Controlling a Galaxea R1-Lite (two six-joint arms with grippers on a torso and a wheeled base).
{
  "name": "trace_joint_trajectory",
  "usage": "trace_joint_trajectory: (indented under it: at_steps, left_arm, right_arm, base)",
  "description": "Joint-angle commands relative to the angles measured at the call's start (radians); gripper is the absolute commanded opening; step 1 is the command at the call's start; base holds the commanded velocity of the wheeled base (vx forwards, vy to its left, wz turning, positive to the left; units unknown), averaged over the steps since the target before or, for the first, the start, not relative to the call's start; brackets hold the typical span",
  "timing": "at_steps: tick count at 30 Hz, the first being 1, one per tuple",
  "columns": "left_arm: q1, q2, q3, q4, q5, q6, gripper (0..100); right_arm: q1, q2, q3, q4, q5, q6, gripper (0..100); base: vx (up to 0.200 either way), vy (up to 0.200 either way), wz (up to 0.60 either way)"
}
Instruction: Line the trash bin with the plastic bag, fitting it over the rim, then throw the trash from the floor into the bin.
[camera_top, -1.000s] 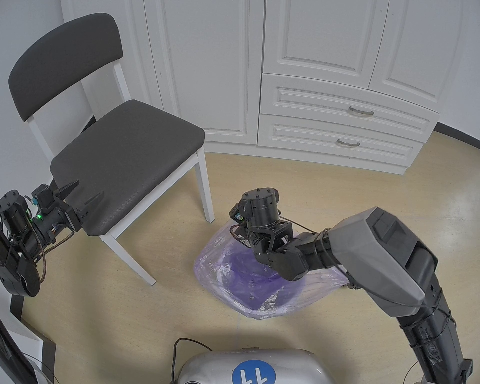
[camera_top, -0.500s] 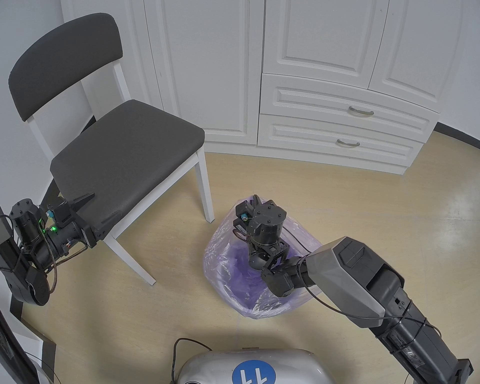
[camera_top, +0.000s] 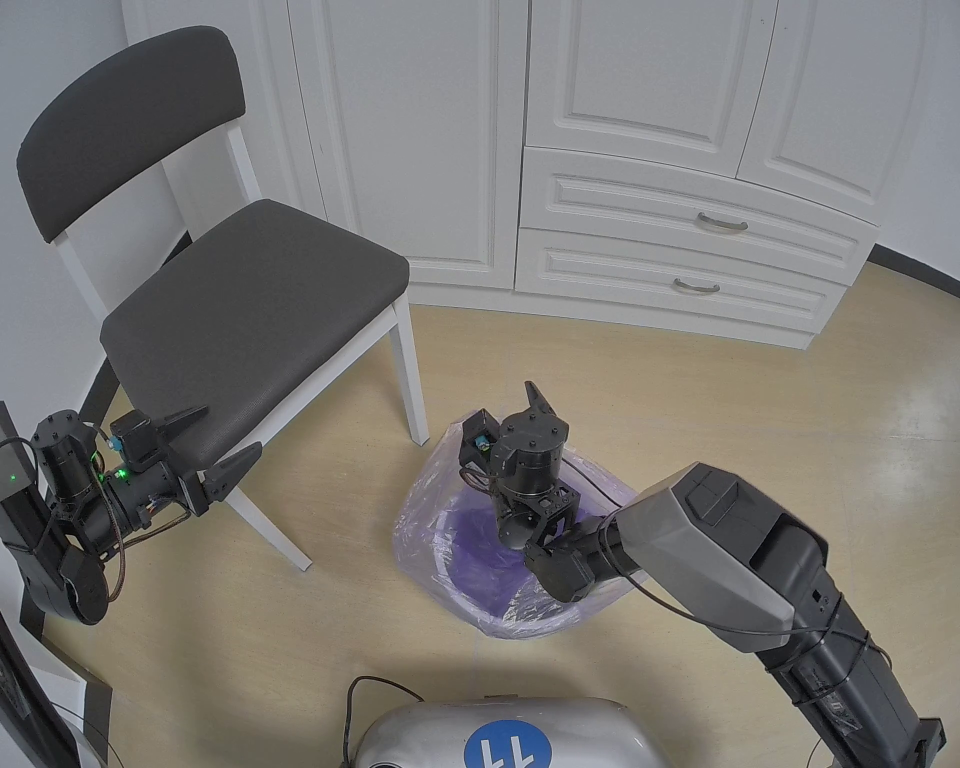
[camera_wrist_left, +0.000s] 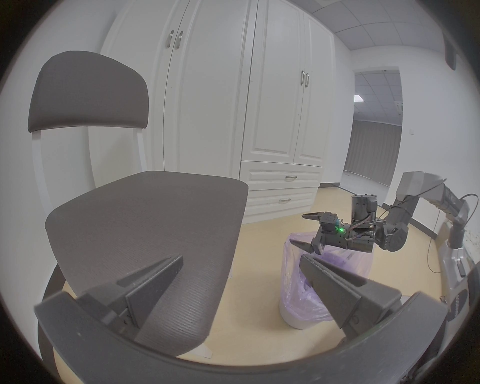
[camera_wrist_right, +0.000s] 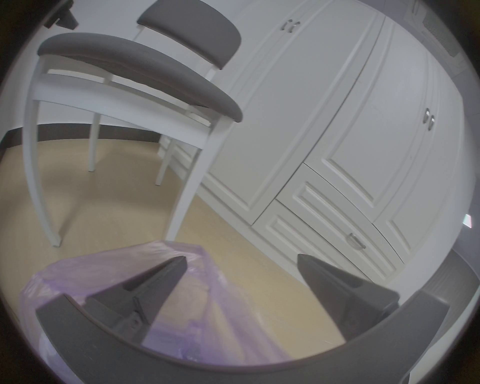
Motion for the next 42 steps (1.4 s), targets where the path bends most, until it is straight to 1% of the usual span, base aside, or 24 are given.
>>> trace_joint_trajectory:
  at_steps: [1,5,9,10,11,13,14,15,17,21,24,25,26,27,28,29,31,32,33,34,35,36,38,42]
  left_arm:
    - [-0.046,-0.007,0.043,0.000,-0.001,0.000,100]
    - [-0.084,-0.010,0.070,0.000,0.000,0.001,100]
    - [-0.116,-0.011,0.096,0.000,0.000,0.001,100]
    - [-0.138,-0.014,0.116,-0.002,0.000,0.001,100]
    - [-0.141,-0.014,0.119,0.000,0.000,0.001,100]
    - [-0.187,-0.025,0.159,0.000,0.002,0.000,100]
    - [-0.187,-0.025,0.159,0.000,0.002,0.000,100]
    - [-0.268,-0.022,0.196,0.000,0.003,0.000,100]
    - [-0.303,-0.019,0.207,0.000,0.010,-0.002,100]
    - [-0.405,-0.001,0.178,0.000,0.089,-0.037,100]
    - [-0.448,0.009,0.121,0.001,0.128,-0.118,100]
    - [-0.503,0.022,0.035,0.017,0.232,-0.236,100]
    - [-0.526,0.039,-0.016,0.026,0.295,-0.278,100]
    - [-0.526,0.039,-0.016,0.026,0.295,-0.278,100]
    - [-0.557,0.093,-0.132,0.087,0.425,-0.299,100]
    - [-0.566,0.119,-0.210,0.159,0.494,-0.296,100]
    - [-0.578,0.128,-0.310,0.300,0.562,-0.296,100]
    - [-0.592,0.125,-0.390,0.452,0.605,-0.298,100]
    - [-0.592,0.125,-0.390,0.452,0.605,-0.298,100]
    - [-0.607,0.116,-0.505,0.675,0.660,-0.307,100]
    - [-0.615,0.110,-0.595,0.831,0.695,-0.321,100]
    - [-0.618,0.110,-0.654,0.929,0.708,-0.342,100]
    - [-0.619,0.116,-0.723,1.038,0.708,-0.373,100]
    - [-0.613,0.184,-0.729,1.035,0.701,-0.376,100]
  right_arm:
    - [0.058,-0.245,0.349,-0.007,0.084,0.046,100]
    - [0.116,-0.323,0.453,0.010,0.081,0.156,100]
    - [0.117,-0.404,0.565,0.043,0.067,0.164,100]
    - [0.116,-0.443,0.615,0.082,0.032,0.167,100]
    - [0.114,-0.446,0.618,0.088,0.032,0.170,100]
    - [0.116,-0.461,0.661,0.102,0.022,0.254,100]
    - [0.116,-0.461,0.661,0.102,0.022,0.254,100]
    - [0.134,-0.486,0.696,0.108,0.006,0.408,100]
    - [0.134,-0.501,0.722,0.094,-0.011,0.434,100]
    - [0.082,-0.546,0.769,0.017,-0.033,0.523,100]
    - [0.028,-0.581,0.789,0.056,-0.030,0.523,100]
    - [-0.011,-0.604,0.796,0.132,-0.022,0.570,100]
    - [-0.022,-0.608,0.796,0.164,-0.017,0.609,100]
    - [-0.022,-0.608,0.796,0.164,-0.017,0.609,100]
    - [-0.050,-0.631,0.800,0.235,0.015,0.688,100]
    - [-0.064,-0.656,0.800,0.299,0.073,0.733,100]
    - [-0.074,-0.694,0.803,0.404,0.176,0.787,100]
    - [-0.082,-0.727,0.799,0.499,0.271,0.842,100]
    - [-0.082,-0.727,0.799,0.499,0.271,0.842,100]
    - [-0.088,-0.763,0.785,0.614,0.397,0.926,100]
    - [-0.097,-0.763,0.762,0.668,0.467,0.971,100]
    - [-0.110,-0.751,0.742,0.675,0.483,0.988,100]
    - [-0.125,-0.727,0.725,0.660,0.461,0.989,100]
    - [-0.137,-0.671,0.733,0.605,0.411,0.960,100]
  base:
    - [0.000,0.000,0.00]
    - [0.000,0.000,0.00]
    - [0.000,0.000,0.00]
    - [0.000,0.000,0.00]
    - [0.000,0.000,0.00]
    - [0.000,0.000,0.00]
    - [0.000,0.000,0.00]
    - [0.000,0.000,0.00]
    - [0.000,0.000,0.00]
    - [0.000,0.000,0.00]
    - [0.000,0.000,0.00]
    - [0.000,0.000,0.00]
    - [0.000,0.000,0.00]
    - [0.000,0.000,0.00]
    - [0.000,0.000,0.00]
    - [0.000,0.000,0.00]
    - [0.000,0.000,0.00]
    - [0.000,0.000,0.00]
    - [0.000,0.000,0.00]
    - [0.000,0.000,0.00]
    - [0.000,0.000,0.00]
    - [0.000,0.000,0.00]
    - [0.000,0.000,0.00]
    - [0.000,0.000,0.00]
